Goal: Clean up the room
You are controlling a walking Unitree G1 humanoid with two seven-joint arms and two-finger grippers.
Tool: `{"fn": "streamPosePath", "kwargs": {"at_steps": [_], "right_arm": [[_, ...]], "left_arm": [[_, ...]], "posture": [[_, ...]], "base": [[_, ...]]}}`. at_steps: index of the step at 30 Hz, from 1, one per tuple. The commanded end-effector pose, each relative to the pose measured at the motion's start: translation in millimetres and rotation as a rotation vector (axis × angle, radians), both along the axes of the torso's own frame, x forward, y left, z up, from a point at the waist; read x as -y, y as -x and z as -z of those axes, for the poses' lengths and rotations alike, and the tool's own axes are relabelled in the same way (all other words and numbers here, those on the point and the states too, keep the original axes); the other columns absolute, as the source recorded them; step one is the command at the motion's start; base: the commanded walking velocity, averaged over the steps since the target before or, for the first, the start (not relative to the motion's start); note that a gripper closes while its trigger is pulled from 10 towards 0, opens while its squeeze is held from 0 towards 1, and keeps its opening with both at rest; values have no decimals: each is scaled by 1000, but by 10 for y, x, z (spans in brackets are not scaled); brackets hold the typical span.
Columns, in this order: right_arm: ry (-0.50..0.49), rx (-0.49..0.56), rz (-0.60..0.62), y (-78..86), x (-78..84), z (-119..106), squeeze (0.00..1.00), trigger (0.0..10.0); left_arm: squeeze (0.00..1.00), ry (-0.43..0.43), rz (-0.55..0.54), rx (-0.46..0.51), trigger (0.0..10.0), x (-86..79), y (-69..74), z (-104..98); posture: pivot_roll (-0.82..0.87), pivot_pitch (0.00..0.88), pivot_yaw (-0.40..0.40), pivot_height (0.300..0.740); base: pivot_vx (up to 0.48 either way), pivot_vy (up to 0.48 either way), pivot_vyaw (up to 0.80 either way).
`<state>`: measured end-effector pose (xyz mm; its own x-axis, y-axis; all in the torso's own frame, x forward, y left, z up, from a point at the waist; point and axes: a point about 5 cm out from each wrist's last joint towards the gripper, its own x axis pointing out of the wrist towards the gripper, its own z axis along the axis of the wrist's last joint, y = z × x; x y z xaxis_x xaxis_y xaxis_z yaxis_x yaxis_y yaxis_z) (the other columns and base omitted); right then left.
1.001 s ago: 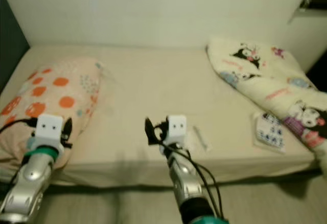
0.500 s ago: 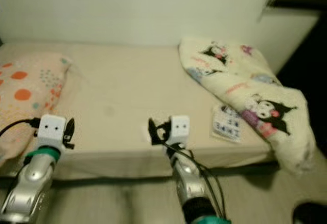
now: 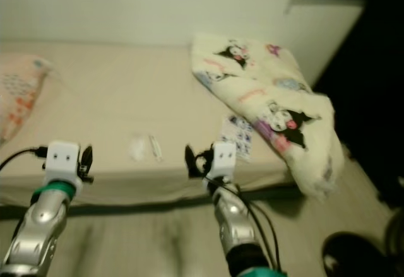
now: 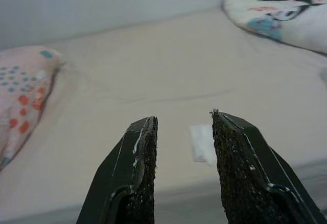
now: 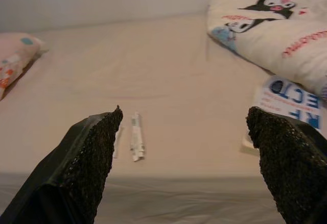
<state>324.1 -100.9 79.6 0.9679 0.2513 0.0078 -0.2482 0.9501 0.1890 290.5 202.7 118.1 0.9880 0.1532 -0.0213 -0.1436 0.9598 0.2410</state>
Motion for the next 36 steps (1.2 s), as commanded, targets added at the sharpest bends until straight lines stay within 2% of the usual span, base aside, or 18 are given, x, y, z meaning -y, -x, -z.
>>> {"fn": "streamPosePath", "kwargs": {"at_steps": [1,7,14,18,36], "right_arm": [[-7,-25,-13,26,-47,53,0,10000],[-5,-27,-12,32,-43,57,0,10000],[-10,-27,-9,32,-46,56,0,10000],[2,-31,-8,36,-51,64,0,10000],[-3,-29,3,14,-34,49,0,10000]], "left_arm": [[0,-5,-13,-17,10000,-51,30,33],[0,-5,-17,-18,10000,-56,36,40],[0,-10,-16,-25,10000,-60,21,43],[0,-40,-2,-25,10000,-54,2,43],[0,-40,-7,-19,10000,-58,-32,32]], "posture": [[181,23,-45,740],[180,24,-45,740],[180,24,-45,740],[180,24,-45,740],[176,18,-43,740]], "base": [[0,480,0],[0,455,0],[0,0,0],[435,0,0],[461,0,0]]}}
